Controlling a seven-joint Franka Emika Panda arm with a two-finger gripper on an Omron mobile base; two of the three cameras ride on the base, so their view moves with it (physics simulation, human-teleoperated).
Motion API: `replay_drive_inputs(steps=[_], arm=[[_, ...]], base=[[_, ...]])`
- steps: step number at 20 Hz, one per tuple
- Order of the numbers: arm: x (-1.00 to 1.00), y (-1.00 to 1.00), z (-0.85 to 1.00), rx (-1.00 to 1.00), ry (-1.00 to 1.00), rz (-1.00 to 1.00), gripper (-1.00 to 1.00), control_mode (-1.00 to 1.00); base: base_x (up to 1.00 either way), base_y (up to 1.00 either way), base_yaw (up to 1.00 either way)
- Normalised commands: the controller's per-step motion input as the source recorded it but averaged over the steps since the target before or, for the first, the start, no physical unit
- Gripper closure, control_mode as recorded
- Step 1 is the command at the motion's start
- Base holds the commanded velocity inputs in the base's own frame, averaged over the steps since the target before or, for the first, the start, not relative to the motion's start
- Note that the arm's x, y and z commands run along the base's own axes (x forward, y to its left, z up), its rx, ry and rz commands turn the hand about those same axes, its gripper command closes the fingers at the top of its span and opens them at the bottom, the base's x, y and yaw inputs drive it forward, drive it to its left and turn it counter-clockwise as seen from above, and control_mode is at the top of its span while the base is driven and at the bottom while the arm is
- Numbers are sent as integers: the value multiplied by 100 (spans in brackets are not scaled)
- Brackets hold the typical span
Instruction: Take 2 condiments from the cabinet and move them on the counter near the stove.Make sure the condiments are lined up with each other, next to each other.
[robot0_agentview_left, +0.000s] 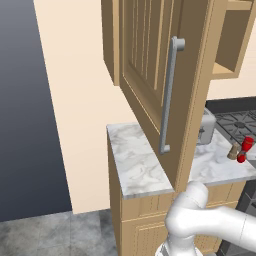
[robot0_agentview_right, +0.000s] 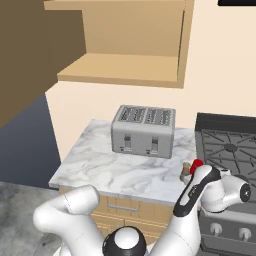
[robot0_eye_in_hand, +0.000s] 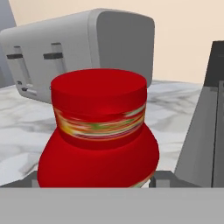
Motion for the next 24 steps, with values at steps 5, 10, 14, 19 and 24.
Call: replay_drive_inputs(steps=[5, 10, 14, 19, 24], arm=[[0, 0, -47, 0, 0, 0, 100, -100], [0, 1, -39, 0, 0, 0, 100, -100], [0, 10, -43, 0, 0, 0, 100, -100], [0, 18, -49, 0, 0, 0, 100, -100], [0, 20, -52, -1, 0, 0, 100, -100]], base=[[0, 0, 0], [0, 0, 0], [0, 0, 0], [0, 0, 0], [0, 0, 0]])
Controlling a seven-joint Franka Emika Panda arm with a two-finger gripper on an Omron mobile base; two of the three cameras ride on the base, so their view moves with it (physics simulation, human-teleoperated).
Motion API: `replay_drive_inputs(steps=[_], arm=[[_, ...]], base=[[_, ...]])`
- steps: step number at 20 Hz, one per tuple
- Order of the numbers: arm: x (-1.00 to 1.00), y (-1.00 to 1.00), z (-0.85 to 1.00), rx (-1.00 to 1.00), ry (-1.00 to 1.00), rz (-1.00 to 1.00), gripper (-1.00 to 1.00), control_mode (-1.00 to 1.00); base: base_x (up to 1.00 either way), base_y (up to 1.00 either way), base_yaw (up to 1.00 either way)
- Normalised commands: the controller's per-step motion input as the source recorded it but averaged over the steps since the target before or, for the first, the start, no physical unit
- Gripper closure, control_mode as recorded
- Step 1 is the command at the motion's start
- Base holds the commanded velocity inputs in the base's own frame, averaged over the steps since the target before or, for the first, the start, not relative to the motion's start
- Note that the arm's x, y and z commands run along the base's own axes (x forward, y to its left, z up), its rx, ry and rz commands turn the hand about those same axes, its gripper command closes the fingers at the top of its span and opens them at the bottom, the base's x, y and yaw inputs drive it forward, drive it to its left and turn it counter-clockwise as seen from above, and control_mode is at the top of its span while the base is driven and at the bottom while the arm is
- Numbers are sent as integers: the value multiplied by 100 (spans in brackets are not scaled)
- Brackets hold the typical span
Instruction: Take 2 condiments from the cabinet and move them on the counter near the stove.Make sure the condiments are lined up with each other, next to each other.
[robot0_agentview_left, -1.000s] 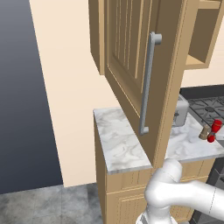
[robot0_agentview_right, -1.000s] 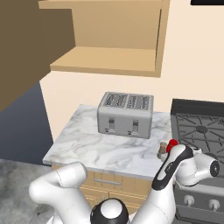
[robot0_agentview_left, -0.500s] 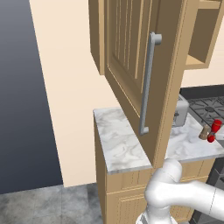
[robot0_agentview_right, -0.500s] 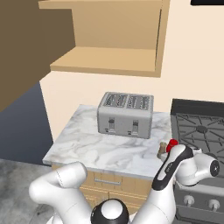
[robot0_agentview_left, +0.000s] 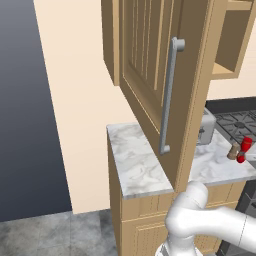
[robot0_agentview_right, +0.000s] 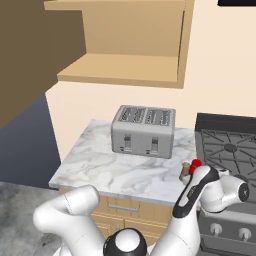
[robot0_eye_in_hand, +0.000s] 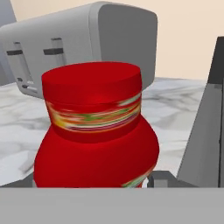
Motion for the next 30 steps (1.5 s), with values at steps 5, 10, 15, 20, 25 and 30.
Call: replay_drive_inputs(steps=[5, 10, 15, 20, 25, 30], arm=[[0, 15, -46, 0, 0, 0, 100, -100], [0, 12, -41, 0, 0, 0, -100, -100], [0, 10, -41, 0, 0, 0, -100, -100], [0, 0, -28, 0, 0, 0, -100, -100], [0, 0, -20, 0, 0, 0, -100, -100], [0, -2, -3, 0, 0, 0, -100, -100]], base=[[0, 0, 0], [0, 0, 0], [0, 0, 0], [0, 0, 0], [0, 0, 0], [0, 0, 0]])
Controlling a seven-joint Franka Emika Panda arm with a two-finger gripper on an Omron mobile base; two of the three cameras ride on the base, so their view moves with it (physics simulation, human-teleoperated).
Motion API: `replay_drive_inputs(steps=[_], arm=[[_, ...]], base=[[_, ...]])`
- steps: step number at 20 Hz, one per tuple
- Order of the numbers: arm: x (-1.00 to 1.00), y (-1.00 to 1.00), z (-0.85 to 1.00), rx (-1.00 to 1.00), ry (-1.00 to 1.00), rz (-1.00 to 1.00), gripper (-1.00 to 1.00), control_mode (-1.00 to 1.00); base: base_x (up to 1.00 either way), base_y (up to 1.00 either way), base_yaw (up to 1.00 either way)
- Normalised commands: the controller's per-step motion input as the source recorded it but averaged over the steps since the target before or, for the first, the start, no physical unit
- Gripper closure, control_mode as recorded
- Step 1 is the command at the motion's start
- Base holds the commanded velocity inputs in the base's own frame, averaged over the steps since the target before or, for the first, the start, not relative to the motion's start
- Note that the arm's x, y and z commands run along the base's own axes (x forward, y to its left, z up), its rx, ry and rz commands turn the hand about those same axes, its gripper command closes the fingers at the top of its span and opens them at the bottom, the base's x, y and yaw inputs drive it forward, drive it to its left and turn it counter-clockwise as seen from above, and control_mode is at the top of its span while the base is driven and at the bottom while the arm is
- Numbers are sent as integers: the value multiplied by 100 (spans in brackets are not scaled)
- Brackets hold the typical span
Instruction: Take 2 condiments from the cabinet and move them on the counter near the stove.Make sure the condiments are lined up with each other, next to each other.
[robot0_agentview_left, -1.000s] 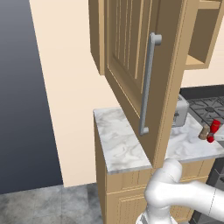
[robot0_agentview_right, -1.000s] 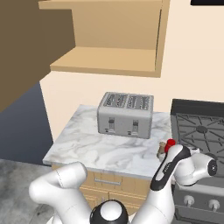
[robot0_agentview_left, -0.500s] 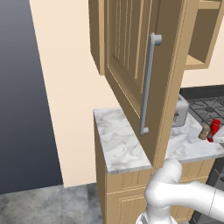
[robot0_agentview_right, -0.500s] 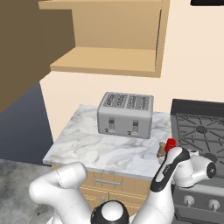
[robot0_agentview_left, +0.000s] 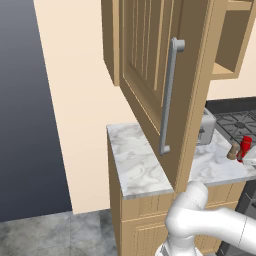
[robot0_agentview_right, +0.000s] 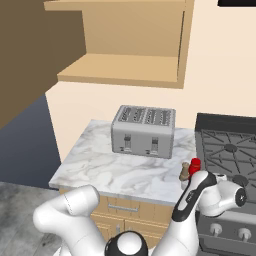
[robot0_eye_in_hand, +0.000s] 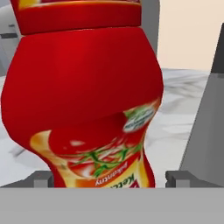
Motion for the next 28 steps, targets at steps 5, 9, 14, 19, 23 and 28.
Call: replay_drive_inputs(steps=[5, 9, 14, 19, 23, 28], arm=[[0, -10, 0, 0, 0, 0, -100, -100], [-1, -19, 0, 1, 0, 0, -100, -100], [-7, -5, 0, 1, 0, 0, -100, -100], [-27, 0, 0, 0, -1, 3, -100, -100], [-57, 0, 0, 0, -3, 9, -100, -100], [-68, 0, 10, 0, -8, 11, -100, -100]], base=[[0, 0, 0], [0, 0, 0], [0, 0, 0], [0, 0, 0], [0, 0, 0], [0, 0, 0]])
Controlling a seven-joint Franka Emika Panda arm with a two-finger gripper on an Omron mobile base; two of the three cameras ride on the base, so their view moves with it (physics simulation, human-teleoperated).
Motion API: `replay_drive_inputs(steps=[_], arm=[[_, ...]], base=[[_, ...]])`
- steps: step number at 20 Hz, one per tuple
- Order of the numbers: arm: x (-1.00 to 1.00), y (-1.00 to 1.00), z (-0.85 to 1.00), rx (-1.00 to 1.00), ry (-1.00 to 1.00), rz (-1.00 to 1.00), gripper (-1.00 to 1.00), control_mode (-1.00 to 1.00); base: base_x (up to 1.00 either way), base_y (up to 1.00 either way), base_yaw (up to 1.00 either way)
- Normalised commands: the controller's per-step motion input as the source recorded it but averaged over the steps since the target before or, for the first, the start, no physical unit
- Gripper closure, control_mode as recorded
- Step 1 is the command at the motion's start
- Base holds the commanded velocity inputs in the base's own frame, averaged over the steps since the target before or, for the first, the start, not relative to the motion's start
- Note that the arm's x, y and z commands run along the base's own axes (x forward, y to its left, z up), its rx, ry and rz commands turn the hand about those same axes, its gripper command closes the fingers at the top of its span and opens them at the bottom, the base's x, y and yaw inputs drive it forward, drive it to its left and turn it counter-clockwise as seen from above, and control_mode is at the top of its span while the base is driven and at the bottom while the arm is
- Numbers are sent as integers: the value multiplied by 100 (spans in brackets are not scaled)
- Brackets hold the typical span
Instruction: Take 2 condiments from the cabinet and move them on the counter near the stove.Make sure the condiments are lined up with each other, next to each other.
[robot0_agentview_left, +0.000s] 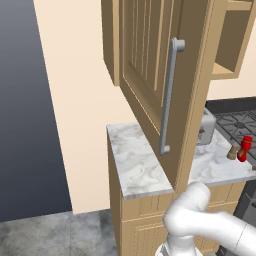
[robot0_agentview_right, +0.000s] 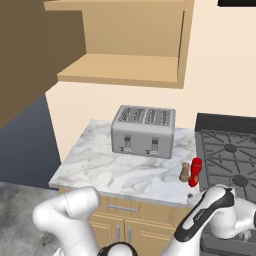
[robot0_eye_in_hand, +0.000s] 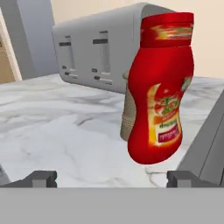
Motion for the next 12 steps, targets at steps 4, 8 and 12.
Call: replay_drive_inputs(steps=[4, 8, 12], arm=[[-49, 4, 28, 0, -14, 15, -100, -100], [-55, 0, 77, 0, -5, 5, -100, -100], [-44, 0, 88, 0, 8, -2, -100, -100]], base=[[0, 0, 0], [0, 0, 0], [0, 0, 0]])
